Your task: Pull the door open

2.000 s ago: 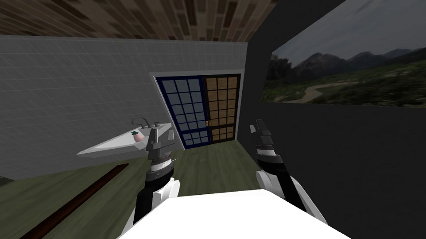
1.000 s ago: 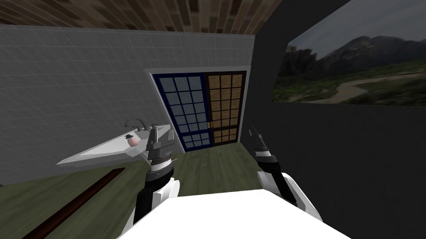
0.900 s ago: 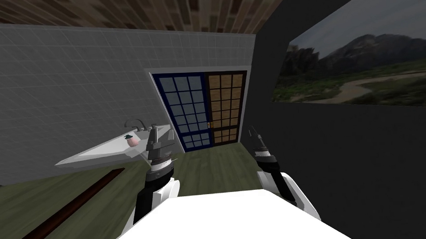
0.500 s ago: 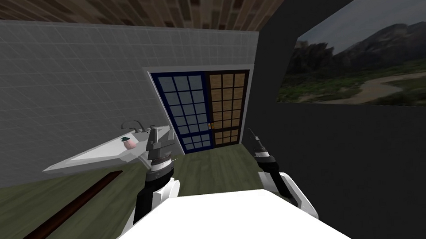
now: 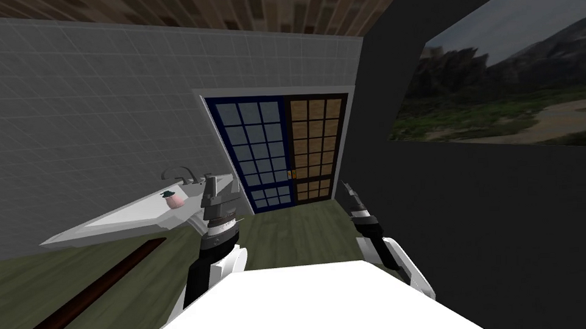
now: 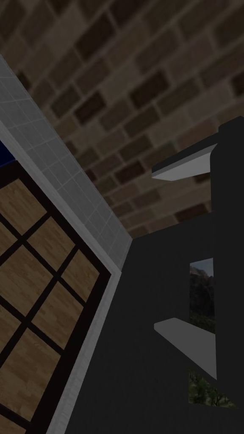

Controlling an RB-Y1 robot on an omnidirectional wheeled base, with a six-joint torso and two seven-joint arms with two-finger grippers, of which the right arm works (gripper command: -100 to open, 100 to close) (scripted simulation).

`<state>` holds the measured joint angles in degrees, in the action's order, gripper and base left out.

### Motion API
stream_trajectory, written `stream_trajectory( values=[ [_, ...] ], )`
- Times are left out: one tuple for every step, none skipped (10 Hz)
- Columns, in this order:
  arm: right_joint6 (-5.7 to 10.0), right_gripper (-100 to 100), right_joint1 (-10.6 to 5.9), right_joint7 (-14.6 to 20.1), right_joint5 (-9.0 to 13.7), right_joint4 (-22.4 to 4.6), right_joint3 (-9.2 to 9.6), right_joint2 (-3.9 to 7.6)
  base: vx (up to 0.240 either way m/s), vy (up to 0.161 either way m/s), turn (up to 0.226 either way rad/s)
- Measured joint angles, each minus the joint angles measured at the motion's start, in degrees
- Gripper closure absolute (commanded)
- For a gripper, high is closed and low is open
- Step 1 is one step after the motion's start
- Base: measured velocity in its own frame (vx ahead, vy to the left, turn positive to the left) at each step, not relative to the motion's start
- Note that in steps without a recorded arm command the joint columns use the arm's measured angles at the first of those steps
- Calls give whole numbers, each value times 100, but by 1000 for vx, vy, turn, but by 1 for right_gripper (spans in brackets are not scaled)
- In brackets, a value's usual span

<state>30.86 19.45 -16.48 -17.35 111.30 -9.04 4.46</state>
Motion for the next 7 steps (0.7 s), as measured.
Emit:
stream_trajectory(
  values=[
    [42,-100,-17,-76,-52,-99,-41,14,96,56,3],
    [74,-100,-32,-152,-105,-191,-77,25,102,50,5],
    [101,-100,-49,-237,-167,-279,-103,23,89,51,6],
    [163,-100,-80,-325,-218,-421,-148,28,89,49,4],
    [172,-100,-127,-392,-270,-511,-195,61,103,35,6],
    [234,-100,-158,-473,-318,-665,-251,68,110,46,7],
    [294,-100,-222,-560,-370,-827,-306,83,107,43,5]
  ],
)
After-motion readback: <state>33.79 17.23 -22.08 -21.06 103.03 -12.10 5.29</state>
